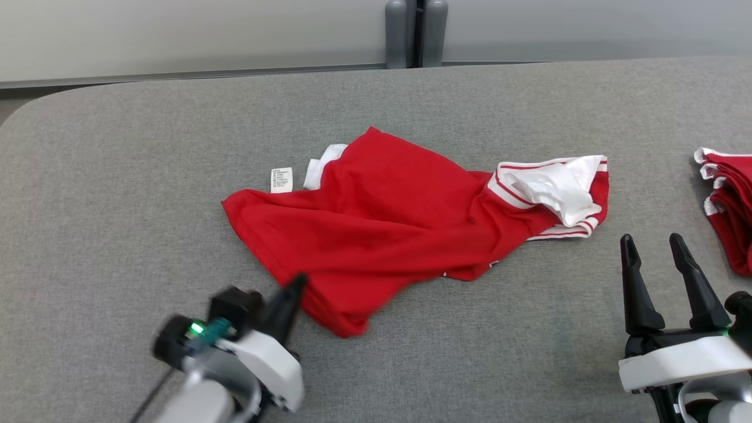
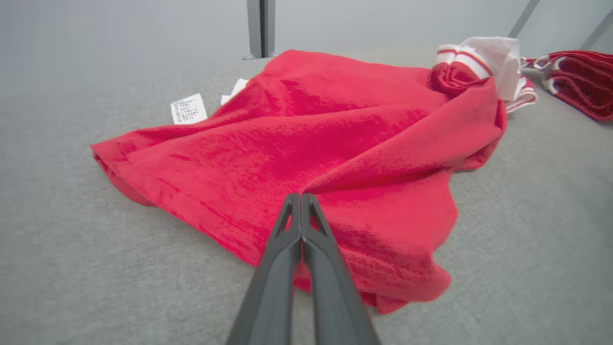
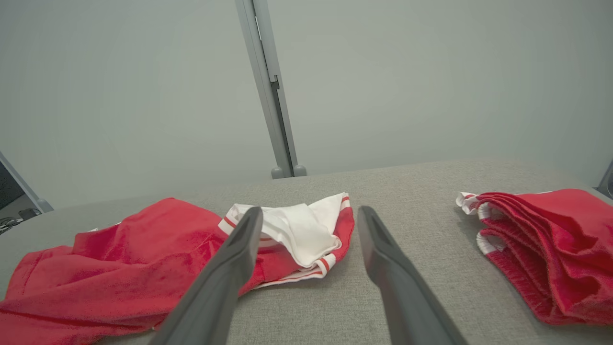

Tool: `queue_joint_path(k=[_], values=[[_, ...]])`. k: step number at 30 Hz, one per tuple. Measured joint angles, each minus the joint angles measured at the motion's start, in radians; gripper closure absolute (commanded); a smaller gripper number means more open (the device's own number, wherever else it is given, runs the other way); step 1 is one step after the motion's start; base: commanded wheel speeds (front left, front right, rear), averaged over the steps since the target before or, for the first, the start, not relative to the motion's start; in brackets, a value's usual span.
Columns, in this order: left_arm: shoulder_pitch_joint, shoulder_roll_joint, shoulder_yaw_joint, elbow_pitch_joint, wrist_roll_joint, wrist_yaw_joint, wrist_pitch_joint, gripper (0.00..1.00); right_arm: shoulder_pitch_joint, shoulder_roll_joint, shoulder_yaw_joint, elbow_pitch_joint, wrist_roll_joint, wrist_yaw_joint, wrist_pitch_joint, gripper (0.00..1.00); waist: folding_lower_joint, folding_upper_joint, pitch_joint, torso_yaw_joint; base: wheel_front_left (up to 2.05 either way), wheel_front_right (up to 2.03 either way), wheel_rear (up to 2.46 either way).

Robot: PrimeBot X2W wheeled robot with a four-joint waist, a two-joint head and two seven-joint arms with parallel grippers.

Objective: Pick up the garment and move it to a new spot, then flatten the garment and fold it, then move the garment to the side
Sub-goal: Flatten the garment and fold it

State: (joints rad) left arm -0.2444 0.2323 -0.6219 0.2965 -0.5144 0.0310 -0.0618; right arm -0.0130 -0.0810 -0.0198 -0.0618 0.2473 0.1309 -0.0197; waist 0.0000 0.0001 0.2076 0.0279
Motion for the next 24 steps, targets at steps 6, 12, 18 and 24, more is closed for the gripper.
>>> queue_joint_path(k=[6, 12, 18, 24], values=[[-0.103, 0.109, 0.086, -0.041, 0.076, 0.07, -0.064, 1.0, -0.008, 0.004, -0.004, 0.011, 0.006, 0.0, -0.007, 0.0, 0.0, 0.0, 0.006, 0.017, 0.0, 0.0, 0.0], [-0.171, 0.176, 0.072, -0.093, 0.182, 0.107, -0.092, 1.0, -0.019, 0.007, 0.0, 0.022, 0.015, 0.0, -0.015, 0.0, 0.0, 0.0, 0.01, 0.013, 0.0, 0.0, 0.0], [-0.029, 0.144, -0.045, -0.082, 0.205, 0.101, -0.052, 1.0, -0.018, 0.011, -0.007, 0.032, 0.027, 0.0, -0.021, 0.0, 0.0, 0.0, 0.016, 0.008, 0.0, 0.0, 0.0], [0.045, 0.093, -0.127, -0.018, 0.193, 0.072, -0.033, 1.0, -0.019, 0.013, -0.014, 0.04, 0.032, 0.0, -0.017, 0.0, 0.0, 0.0, 0.016, 0.024, 0.0, 0.0, 0.0]])
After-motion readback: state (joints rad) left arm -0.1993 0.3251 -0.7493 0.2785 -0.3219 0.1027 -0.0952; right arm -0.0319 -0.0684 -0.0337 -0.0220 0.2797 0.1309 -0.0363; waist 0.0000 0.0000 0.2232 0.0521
